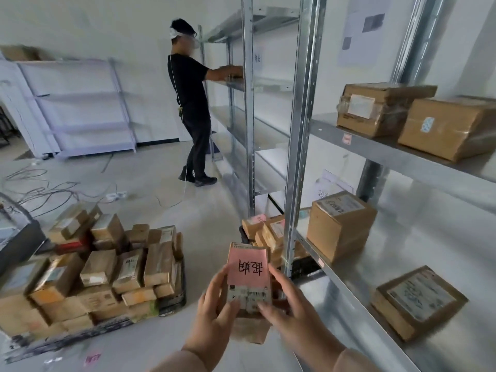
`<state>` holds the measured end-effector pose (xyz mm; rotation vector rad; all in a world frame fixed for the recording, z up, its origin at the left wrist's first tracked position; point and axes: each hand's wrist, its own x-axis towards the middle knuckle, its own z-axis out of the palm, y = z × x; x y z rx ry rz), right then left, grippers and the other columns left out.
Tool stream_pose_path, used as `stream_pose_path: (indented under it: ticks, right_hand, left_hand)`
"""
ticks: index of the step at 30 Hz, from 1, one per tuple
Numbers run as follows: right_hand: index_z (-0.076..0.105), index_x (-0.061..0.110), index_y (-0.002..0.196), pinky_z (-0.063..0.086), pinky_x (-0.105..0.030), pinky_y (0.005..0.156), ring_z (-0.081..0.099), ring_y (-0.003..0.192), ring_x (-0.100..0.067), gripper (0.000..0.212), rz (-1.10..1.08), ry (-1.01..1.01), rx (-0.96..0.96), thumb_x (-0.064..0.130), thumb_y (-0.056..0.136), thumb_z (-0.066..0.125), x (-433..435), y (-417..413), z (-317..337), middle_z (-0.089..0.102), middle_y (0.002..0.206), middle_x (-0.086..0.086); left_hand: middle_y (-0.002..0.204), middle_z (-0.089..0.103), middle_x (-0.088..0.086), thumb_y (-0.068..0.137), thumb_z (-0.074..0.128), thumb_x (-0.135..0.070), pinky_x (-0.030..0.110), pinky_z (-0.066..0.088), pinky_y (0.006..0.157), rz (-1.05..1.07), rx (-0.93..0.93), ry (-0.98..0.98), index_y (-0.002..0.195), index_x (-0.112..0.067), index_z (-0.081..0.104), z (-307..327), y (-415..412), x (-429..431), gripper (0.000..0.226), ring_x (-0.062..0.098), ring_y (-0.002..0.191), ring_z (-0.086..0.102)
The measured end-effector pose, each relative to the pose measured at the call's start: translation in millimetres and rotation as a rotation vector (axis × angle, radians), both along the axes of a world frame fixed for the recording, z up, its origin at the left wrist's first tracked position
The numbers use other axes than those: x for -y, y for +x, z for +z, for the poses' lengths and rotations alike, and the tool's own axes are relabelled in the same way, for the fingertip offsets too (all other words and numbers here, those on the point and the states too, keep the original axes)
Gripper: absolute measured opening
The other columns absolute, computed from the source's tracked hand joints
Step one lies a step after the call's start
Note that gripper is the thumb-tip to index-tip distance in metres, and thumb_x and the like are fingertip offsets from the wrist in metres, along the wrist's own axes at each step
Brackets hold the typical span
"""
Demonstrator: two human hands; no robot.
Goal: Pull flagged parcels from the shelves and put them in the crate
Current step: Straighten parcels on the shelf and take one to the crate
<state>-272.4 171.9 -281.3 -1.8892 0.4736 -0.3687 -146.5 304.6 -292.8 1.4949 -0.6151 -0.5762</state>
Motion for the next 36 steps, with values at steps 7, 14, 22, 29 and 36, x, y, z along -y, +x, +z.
stream_pose_path:
  ticks: [7, 14, 22, 29, 36]
  right_hand:
    - [0.014, 0.071, 0.134, 0.036, -0.020, 0.099, 0.031, 0.127, 0.012, 0.071, 0.008, 0.020, -0.016, 0.063, 0.080, 0.060, 87.0, 86.4, 5.0, 0.030, 0.139, 0.039]
    - [0.022, 0.067, 0.132, 0.026, -0.008, 0.100, 0.024, 0.124, 0.024, 0.060, 0.036, -0.047, -0.162, 0.067, 0.081, 0.054, 151.2, 126.7, -15.7, 0.020, 0.129, 0.051]
    - [0.017, 0.074, 0.118, 0.026, -0.021, 0.100, 0.024, 0.119, 0.019, 0.052, -0.219, -0.095, -0.264, 0.062, 0.083, 0.053, 217.0, 192.2, -54.6, 0.018, 0.126, 0.047]
    - [0.034, 0.055, 0.135, 0.034, -0.038, 0.112, 0.034, 0.132, -0.003, 0.052, -0.547, 0.027, -0.311, 0.049, 0.089, 0.058, 253.7, 293.5, -76.9, 0.034, 0.144, 0.018]
    - [0.031, 0.052, 0.139, 0.025, -0.039, 0.116, 0.021, 0.139, -0.003, 0.054, -0.771, 0.071, -0.424, 0.042, 0.093, 0.055, 275.4, 351.4, -92.0, 0.027, 0.150, 0.018]
  left_hand:
    - [0.136, 0.052, -0.002, 0.093, 0.048, 0.005, 0.027, 0.050, 0.091, 0.061, -0.027, 0.041, 0.139, -0.036, 0.038, 5.9, 88.2, 87.3, 0.062, 0.015, 0.120, 0.056]
    - [0.099, 0.070, -0.014, 0.090, 0.055, -0.013, 0.019, 0.050, 0.065, 0.152, -0.130, 0.222, 0.116, -0.041, 0.053, -16.6, 156.3, 150.2, 0.039, 0.004, 0.085, 0.069]
    - [0.097, 0.074, -0.008, 0.090, 0.055, -0.008, 0.039, 0.054, 0.085, 0.086, -0.158, 0.312, 0.108, -0.038, 0.062, -60.5, 274.3, 241.5, 0.035, 0.017, 0.091, 0.070]
    - [0.116, 0.068, 0.001, 0.089, 0.056, -0.017, 0.042, 0.048, 0.095, -0.153, -0.018, 0.487, 0.134, -0.031, 0.052, -93.5, 399.7, 327.9, 0.047, 0.023, 0.102, 0.064]
    - [0.119, 0.062, -0.001, 0.092, 0.055, -0.010, 0.035, 0.050, 0.093, -0.438, -0.074, 0.571, 0.138, -0.030, 0.045, -136.1, 458.7, 420.9, 0.051, 0.021, 0.102, 0.063]
